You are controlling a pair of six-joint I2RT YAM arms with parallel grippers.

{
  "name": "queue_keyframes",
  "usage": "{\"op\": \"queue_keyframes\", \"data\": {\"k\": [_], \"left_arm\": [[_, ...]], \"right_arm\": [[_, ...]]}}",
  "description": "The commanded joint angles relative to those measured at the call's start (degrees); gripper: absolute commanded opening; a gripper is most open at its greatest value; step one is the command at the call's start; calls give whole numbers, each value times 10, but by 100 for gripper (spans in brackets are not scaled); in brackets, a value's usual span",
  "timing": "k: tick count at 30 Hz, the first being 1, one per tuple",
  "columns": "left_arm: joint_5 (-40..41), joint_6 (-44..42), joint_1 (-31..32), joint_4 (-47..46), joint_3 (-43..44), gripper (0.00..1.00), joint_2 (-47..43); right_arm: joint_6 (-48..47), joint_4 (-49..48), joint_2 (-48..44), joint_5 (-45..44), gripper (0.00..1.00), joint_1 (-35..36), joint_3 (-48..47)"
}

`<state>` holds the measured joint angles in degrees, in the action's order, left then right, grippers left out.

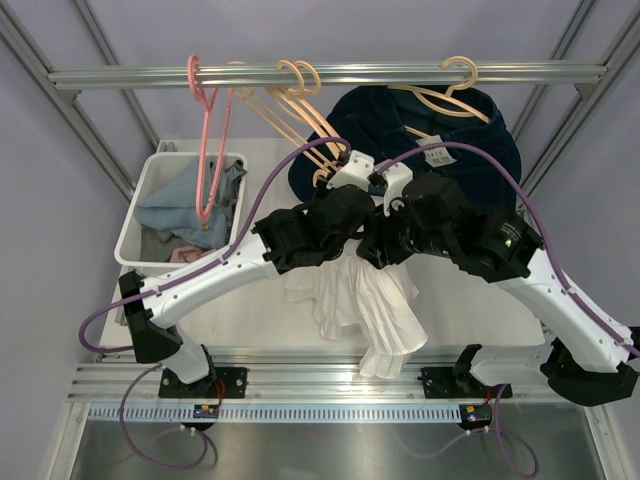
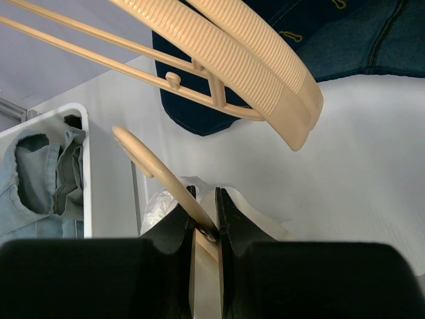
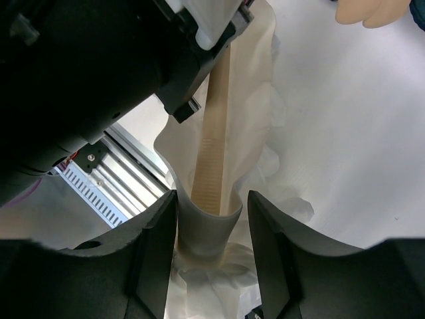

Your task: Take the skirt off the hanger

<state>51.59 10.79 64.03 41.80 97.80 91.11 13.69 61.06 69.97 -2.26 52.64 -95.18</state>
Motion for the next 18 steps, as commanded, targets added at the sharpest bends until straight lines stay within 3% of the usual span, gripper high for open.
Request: {"op": "queue_keyframes", "data": {"k": [1, 12, 18], "left_arm": [[-1, 8, 5, -10, 4, 0, 8], [-3, 10, 4, -11, -2, 0, 8], [-6, 10, 4, -13, -7, 0, 8]], "right_arm": [[-7, -112, -24, 38, 54, 9, -12], [-9, -113, -31, 38, 58, 10, -19], [-10, -115, -25, 31, 56, 9, -15]]}}
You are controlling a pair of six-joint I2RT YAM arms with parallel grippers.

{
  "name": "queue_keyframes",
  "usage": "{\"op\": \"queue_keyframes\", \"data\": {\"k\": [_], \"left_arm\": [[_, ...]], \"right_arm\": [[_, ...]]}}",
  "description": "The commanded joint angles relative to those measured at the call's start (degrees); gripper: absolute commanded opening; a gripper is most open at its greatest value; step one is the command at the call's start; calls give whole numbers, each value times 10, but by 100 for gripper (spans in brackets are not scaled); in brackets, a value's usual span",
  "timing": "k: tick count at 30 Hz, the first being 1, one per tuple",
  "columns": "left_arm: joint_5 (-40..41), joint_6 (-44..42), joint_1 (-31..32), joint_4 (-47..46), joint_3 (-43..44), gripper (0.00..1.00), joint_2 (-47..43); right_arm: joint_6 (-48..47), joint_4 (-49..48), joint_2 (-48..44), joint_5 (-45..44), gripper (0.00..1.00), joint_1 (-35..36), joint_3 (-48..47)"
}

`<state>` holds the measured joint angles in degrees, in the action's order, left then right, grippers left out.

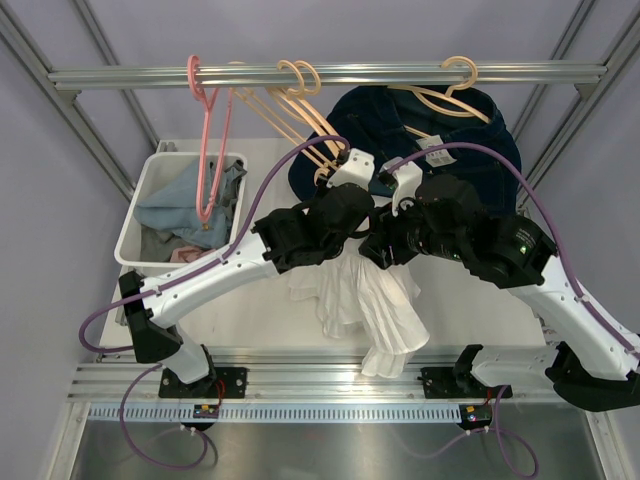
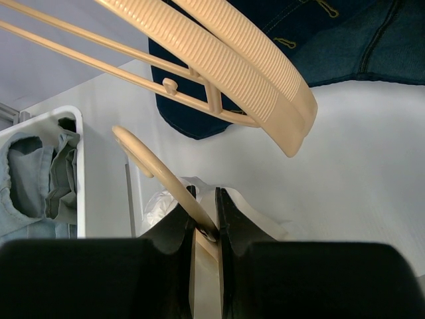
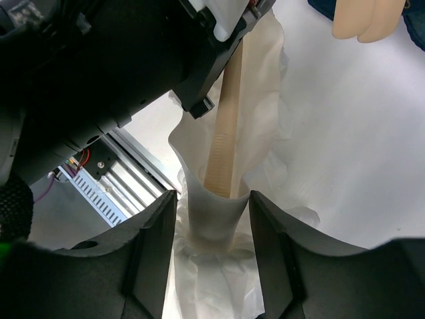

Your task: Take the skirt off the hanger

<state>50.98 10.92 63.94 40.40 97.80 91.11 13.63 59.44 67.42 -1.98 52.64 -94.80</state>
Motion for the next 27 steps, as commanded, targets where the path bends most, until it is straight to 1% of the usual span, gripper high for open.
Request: {"op": "queue_keyframes", "data": {"k": [1, 2, 3, 5, 6, 8, 11, 15, 16, 17, 18, 20, 23, 24, 26, 27], "left_arm": [[0, 9, 4, 2, -7, 0, 8], [-1, 9, 4, 1, -9, 0, 8], [-2, 10, 4, 2, -9, 0, 8], [-4, 10, 4, 1, -10, 0, 8], [-4, 10, 4, 1, -10, 0, 8], [-5, 9, 4, 1, -9, 0, 8], [-7, 11, 3, 0, -10, 0, 8], [-8, 11, 2, -1, -9, 0, 7], [-7, 10, 2, 0, -8, 0, 7], [-6, 9, 2, -1, -8, 0, 7], [-6, 9, 1, -1, -8, 0, 7], [-6, 9, 1, 0, -9, 0, 7], [-5, 10, 0, 0, -13, 0, 6], [-6, 9, 0, 1, -14, 0, 3], [-5, 9, 0, 1, -14, 0, 2], [-4, 9, 0, 0, -14, 0, 1]], "right_arm": [[-11, -102, 0, 29, 55, 9, -17], [-10, -103, 0, 26, 54, 9, -17], [-11, -103, 2, 26, 50, 9, -17], [-12, -103, 5, 24, 46, 9, -20], [-11, -102, 9, 23, 38, 9, -21], [-11, -104, 9, 23, 29, 9, -19], [-11, -106, 9, 23, 0, 9, -18], [-8, -104, 5, 37, 0, 9, -4], [-11, -104, 4, 47, 5, 8, -1], [-11, -103, 3, 47, 19, 10, 1], [-11, -102, 0, 44, 38, 10, 2], [-11, -105, -8, 31, 67, 9, 10], [-15, -97, -15, 24, 70, 9, 11], [-16, -90, -17, 23, 73, 9, 10], [-18, -87, -20, 23, 73, 8, 13], [-18, -91, -25, 7, 71, 10, 17]]}}
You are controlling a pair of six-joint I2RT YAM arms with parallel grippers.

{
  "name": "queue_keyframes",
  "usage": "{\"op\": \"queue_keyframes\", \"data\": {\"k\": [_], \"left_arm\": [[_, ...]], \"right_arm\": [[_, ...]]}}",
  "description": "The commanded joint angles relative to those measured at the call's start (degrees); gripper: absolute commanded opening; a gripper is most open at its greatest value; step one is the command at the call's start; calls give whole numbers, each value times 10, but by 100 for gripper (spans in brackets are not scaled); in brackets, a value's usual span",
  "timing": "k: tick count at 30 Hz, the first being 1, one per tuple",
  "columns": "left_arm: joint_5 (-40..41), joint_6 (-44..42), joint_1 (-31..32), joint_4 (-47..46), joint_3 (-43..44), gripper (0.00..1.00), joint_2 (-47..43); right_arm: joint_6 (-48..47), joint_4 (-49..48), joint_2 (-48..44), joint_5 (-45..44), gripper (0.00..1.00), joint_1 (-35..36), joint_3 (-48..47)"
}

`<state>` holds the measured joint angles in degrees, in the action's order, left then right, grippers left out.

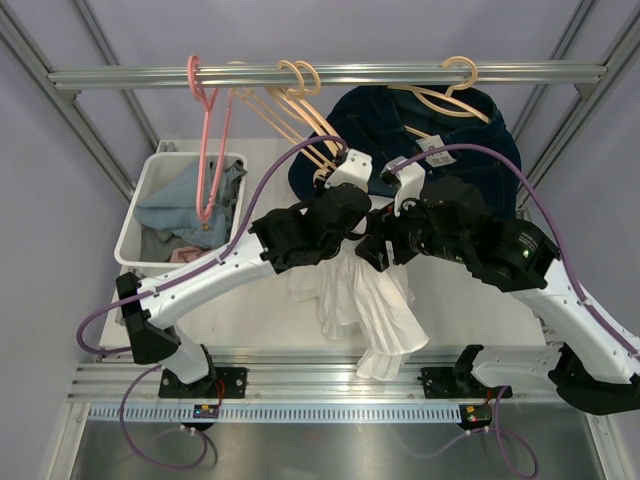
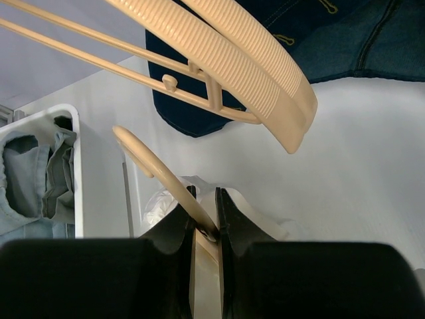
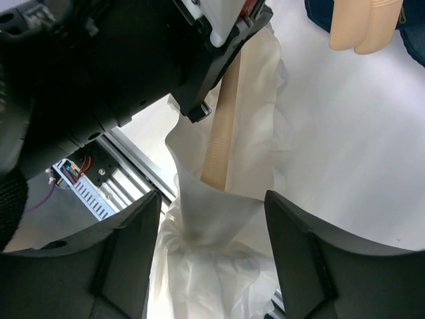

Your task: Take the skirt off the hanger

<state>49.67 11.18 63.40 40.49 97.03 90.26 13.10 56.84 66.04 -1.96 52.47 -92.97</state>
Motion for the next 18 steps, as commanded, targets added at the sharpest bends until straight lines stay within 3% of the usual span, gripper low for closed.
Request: {"op": "queue_keyframes", "data": {"k": [1, 3, 6, 10, 14, 18], "left_arm": [[8, 5, 5, -1, -6, 0, 10], [8, 5, 4, -1, -4, 0, 11], [6, 8, 5, 0, -2, 0, 16], [3, 9, 5, 1, 0, 0, 17], [3, 7, 4, 2, 0, 0, 13], [5, 5, 5, 2, 0, 0, 11]], "right_arm": [[-13, -67, -14, 6, 70, 11, 0], [-12, -73, -16, 5, 67, 11, 1], [-12, -68, -9, 8, 54, 11, -6], [-12, -68, 1, 14, 54, 11, -3], [-14, -69, 2, 16, 62, 11, 14], [-16, -65, 4, 13, 60, 11, 18]]}}
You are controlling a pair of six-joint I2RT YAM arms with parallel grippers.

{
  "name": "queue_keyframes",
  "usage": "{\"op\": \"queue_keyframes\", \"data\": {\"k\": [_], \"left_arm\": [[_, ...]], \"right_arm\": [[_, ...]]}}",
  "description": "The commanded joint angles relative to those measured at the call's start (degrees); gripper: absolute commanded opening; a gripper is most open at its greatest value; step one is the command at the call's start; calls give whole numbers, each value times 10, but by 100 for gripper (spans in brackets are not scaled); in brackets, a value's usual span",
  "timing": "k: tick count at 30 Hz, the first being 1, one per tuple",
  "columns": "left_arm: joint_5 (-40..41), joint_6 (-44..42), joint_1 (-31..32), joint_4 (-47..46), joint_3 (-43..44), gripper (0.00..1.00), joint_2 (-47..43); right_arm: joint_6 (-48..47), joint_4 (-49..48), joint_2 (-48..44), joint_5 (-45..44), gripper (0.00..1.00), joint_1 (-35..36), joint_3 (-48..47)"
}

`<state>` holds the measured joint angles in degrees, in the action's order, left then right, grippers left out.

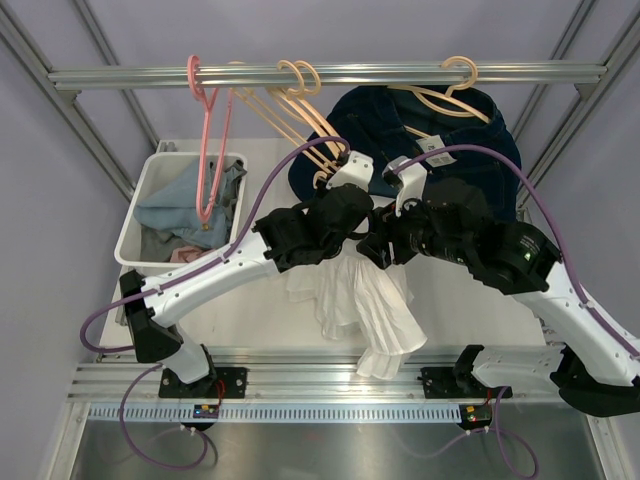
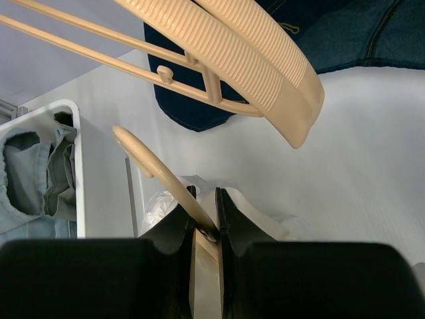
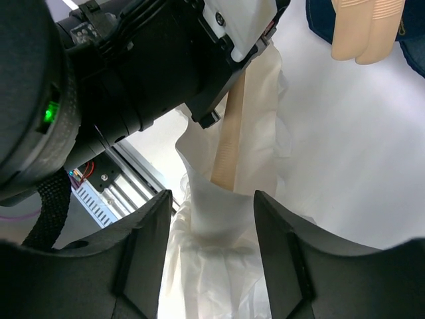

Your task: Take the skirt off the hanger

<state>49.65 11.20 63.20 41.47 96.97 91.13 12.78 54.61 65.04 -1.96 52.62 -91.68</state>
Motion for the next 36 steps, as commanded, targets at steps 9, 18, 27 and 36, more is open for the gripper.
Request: {"op": "queue_keyframes", "data": {"k": [9, 18, 27, 36], "left_arm": [[4, 6, 6, -8, 1, 0, 2], [4, 2, 7, -6, 7, 0, -1], [4, 5, 6, -7, 3, 0, 2], [-6, -9, -33, 14, 50, 0, -2]], "right_arm": [[-14, -39, 18, 8, 43, 9, -2], [-15, -35, 19, 0, 35, 9, 1], [-6, -52, 6, -4, 0, 9, -6], [21, -22, -85, 34, 0, 9, 48]]}}
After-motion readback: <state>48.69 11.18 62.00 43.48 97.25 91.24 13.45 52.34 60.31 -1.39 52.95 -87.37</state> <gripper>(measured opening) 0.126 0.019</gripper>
